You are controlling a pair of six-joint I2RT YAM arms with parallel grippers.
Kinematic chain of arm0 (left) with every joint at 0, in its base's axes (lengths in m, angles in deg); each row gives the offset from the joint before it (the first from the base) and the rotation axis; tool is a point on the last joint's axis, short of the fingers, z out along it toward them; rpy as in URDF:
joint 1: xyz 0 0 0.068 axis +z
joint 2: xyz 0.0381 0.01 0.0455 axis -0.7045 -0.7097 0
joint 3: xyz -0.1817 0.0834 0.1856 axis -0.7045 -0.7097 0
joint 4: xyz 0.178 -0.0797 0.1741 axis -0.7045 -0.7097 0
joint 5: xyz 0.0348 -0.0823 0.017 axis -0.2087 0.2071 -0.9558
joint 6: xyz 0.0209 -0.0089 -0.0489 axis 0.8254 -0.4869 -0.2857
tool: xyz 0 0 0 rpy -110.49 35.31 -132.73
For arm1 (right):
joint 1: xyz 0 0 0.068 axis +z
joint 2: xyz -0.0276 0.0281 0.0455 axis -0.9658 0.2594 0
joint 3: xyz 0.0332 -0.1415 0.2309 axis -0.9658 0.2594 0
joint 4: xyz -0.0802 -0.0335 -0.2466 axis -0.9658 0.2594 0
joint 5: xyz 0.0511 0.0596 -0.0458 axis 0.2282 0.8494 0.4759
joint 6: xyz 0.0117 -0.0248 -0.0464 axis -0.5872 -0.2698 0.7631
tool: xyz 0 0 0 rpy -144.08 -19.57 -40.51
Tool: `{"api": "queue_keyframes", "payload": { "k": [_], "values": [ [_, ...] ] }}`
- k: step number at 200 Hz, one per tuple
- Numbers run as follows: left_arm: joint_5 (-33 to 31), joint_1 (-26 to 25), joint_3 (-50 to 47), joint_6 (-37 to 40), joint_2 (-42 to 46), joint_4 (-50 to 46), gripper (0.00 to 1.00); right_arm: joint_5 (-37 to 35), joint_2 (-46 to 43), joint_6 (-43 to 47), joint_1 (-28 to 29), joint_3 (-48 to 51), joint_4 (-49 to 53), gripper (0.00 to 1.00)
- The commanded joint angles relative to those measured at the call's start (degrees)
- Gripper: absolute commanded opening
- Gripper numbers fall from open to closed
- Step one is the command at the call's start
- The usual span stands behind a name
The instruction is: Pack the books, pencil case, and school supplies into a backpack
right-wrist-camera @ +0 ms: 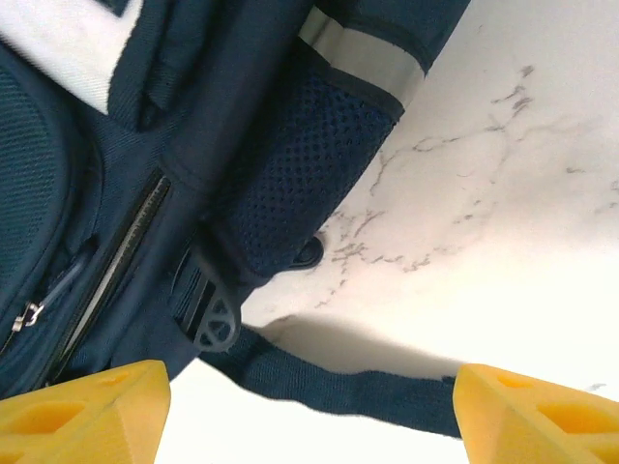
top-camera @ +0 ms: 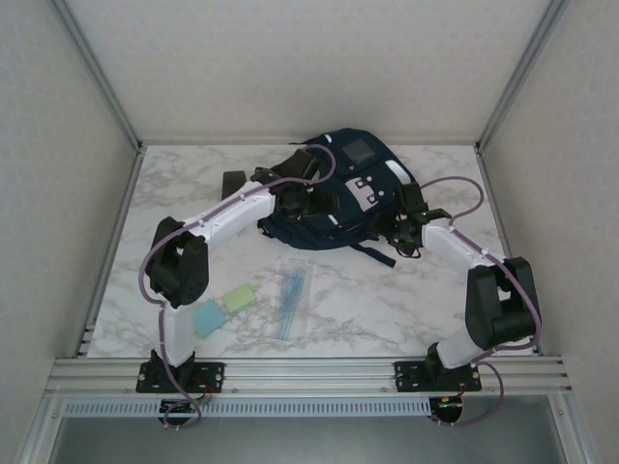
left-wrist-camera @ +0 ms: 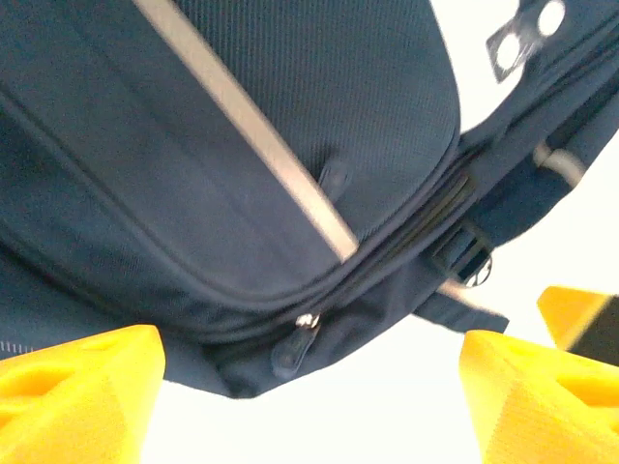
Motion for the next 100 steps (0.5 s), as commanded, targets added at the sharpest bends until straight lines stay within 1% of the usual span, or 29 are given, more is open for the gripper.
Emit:
{"api": "queue_keyframes", "payload": {
  "k": [1,25,44,54,79,100],
  "values": [
    [2.04,-0.35,-2.57,0.33,1.59,-5.17,0.78,2.31,3.29,-3.16,-0.48,1.52,-7.89,0.78],
    [6.08,-0.55,-4.33,-3.06,1.37,-2.68,0.75,3.48,6.47,-4.96,-1.08,1.83,-10.91,0.77],
    [6.60,-0.89,-5.64,-5.35,0.84,-1.20,0.73,4.23,8.35,-6.51,-1.09,2.16,-12.94,0.76],
    [7.00,-0.88,-6.45,-6.27,0.65,0.05,0.69,4.66,8.84,-7.09,-1.02,2.55,-14.11,0.74],
    [9.05,-1.16,-7.08,-8.78,0.55,2.94,0.55,4.54,9.71,-7.44,-1.04,2.92,-14.71,0.69],
    [9.47,-1.76,-6.10,-9.45,0.64,3.19,0.50,4.53,10.06,-7.56,-1.02,3.08,-14.88,0.65]
  ]
}}
